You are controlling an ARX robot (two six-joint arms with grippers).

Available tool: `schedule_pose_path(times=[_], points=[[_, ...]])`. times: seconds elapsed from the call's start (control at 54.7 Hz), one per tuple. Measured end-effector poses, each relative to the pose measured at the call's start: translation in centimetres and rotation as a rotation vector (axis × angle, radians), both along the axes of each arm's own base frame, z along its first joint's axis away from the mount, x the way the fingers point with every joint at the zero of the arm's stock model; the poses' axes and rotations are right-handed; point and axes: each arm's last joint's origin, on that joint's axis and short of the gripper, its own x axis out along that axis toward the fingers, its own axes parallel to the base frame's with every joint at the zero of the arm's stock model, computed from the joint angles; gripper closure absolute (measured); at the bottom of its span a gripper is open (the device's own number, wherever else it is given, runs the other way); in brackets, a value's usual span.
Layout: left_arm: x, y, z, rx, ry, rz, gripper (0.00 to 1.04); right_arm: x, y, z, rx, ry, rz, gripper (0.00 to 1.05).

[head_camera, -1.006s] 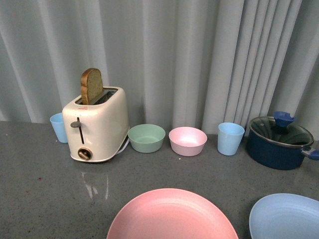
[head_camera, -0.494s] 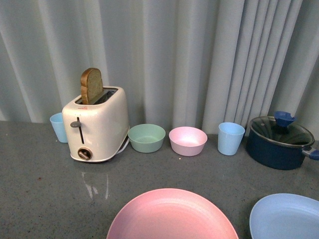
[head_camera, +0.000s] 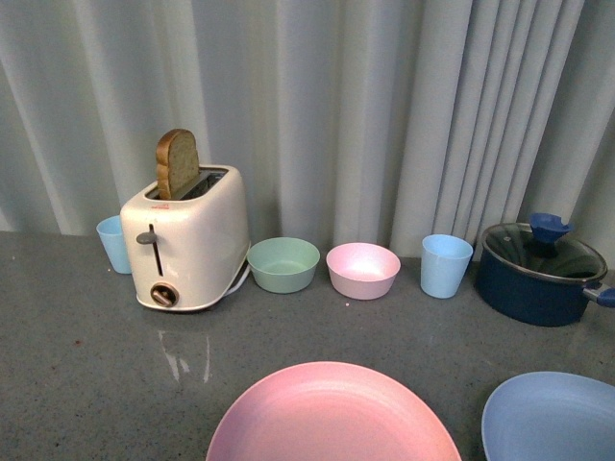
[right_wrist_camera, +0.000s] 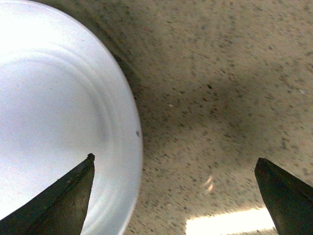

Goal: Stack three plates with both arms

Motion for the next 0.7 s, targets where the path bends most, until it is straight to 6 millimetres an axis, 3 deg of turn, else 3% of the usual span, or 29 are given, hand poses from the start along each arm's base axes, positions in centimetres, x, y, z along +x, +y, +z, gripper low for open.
schedule_pose_path(times=[0.402, 0.695], points=[[0.0, 0.0, 0.0, 0.0, 0.0, 0.0, 0.07, 3.4, 0.4, -2.5, -0.014, 0.056, -0.013, 0.07], [0.0, 0.0, 0.0, 0.0, 0.0, 0.0, 0.07, 4.3, 1.2, -3.7, -0.004, 0.081, -0.02, 0.08]])
